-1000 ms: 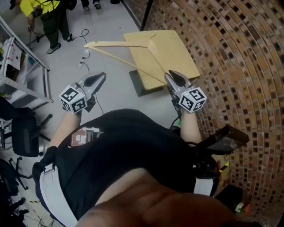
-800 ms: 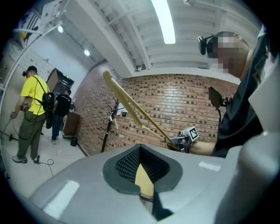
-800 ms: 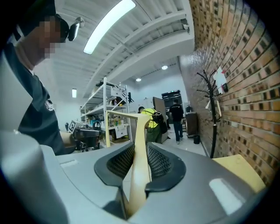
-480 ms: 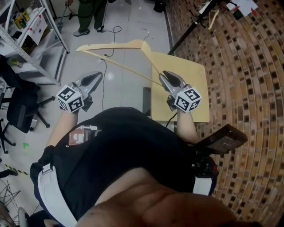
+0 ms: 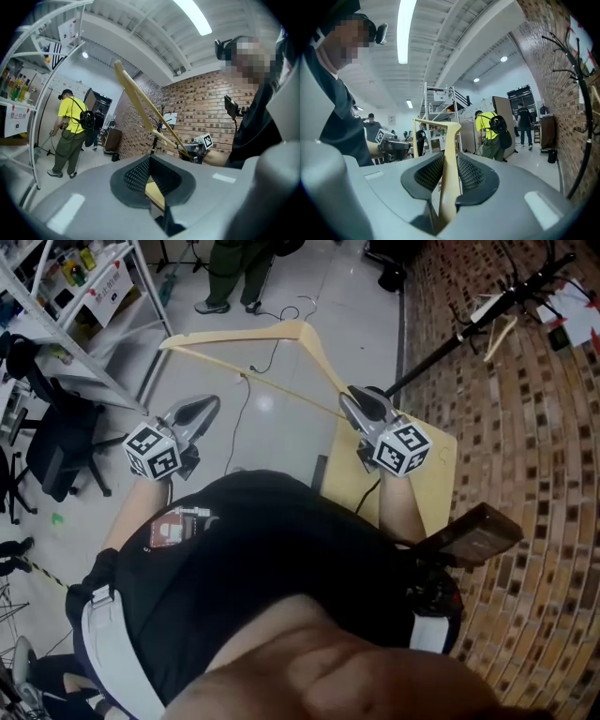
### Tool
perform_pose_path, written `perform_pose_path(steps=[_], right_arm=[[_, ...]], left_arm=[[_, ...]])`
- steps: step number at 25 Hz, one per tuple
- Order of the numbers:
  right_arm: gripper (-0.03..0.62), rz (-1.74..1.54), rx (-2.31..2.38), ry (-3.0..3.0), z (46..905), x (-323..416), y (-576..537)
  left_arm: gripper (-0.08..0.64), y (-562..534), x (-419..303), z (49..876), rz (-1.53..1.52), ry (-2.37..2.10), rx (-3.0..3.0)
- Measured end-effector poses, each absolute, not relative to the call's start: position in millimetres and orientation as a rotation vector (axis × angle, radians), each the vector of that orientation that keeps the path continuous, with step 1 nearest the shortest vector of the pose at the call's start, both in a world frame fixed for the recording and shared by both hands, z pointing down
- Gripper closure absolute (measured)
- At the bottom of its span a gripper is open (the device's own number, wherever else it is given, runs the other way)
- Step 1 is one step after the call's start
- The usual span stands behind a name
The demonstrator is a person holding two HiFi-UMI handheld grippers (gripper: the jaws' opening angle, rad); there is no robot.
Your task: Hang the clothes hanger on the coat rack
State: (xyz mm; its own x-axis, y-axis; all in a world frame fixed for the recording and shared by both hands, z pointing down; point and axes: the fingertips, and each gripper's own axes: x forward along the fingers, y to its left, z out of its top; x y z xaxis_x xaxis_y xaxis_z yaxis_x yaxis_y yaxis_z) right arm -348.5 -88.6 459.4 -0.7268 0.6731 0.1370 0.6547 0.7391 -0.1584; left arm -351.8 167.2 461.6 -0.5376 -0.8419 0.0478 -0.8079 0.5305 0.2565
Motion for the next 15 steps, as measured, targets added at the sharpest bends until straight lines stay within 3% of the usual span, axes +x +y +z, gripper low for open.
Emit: perform_pose_path(steps=[15], right_arm=[[0.486, 0.246, -0.806, -2.884, 433.6, -558.5, -104.7]], left_arm=[[0.568, 136.3, -617.0, 455.9, -0.281, -2.413, 1.74]])
